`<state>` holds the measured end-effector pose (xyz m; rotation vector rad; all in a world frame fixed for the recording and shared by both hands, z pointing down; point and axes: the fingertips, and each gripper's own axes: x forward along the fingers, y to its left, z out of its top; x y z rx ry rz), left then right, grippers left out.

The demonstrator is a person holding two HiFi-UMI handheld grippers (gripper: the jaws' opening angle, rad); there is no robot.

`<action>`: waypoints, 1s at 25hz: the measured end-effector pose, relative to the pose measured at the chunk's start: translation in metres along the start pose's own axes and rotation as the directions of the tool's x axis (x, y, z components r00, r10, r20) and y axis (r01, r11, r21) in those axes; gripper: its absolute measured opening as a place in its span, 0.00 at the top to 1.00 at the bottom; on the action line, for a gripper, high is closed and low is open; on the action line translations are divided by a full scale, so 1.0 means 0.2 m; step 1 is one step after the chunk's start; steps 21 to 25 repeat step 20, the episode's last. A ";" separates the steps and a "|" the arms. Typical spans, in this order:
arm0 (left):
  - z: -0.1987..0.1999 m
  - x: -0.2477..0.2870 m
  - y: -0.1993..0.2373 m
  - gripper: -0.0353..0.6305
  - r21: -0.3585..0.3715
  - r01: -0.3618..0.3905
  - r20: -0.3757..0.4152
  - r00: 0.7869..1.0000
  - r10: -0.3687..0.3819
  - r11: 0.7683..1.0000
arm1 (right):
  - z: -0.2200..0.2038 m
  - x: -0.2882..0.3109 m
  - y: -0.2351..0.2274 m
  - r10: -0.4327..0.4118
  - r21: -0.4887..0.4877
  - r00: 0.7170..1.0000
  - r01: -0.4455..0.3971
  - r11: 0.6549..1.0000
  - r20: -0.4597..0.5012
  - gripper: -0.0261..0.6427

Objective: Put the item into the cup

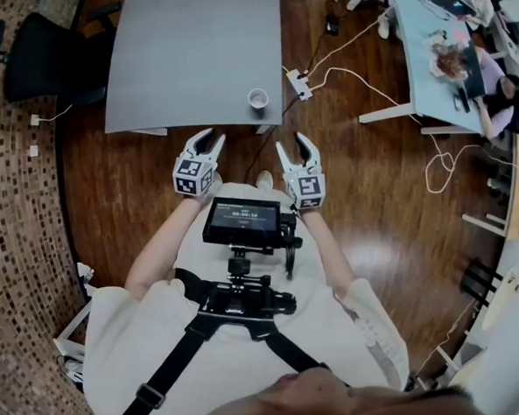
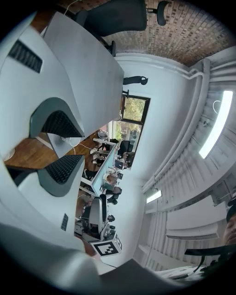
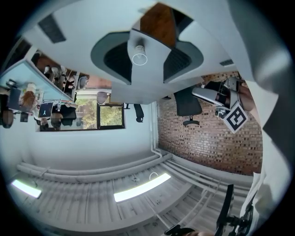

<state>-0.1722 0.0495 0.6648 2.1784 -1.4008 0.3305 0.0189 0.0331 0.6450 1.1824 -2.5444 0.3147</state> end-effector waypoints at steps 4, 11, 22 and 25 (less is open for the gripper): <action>0.01 0.03 0.00 0.77 0.013 0.020 -0.006 1.000 -0.020 1.000 | 0.02 -0.01 -0.02 -0.029 0.000 1.000 0.029 1.000 0.005 0.62; 0.02 0.07 -0.02 0.77 0.038 0.053 -0.020 0.998 -0.053 0.998 | -0.03 -0.01 -0.04 -0.053 -0.001 0.999 0.053 0.999 0.004 0.62; -0.01 0.10 -0.04 0.77 0.047 0.073 -0.052 0.996 -0.070 0.996 | -0.01 -0.03 -0.06 -0.079 0.016 0.997 0.079 0.997 0.002 0.62; -0.01 0.10 -0.04 0.77 0.047 0.073 -0.052 0.996 -0.070 0.996 | -0.01 -0.03 -0.06 -0.079 0.016 0.997 0.079 0.997 0.002 0.62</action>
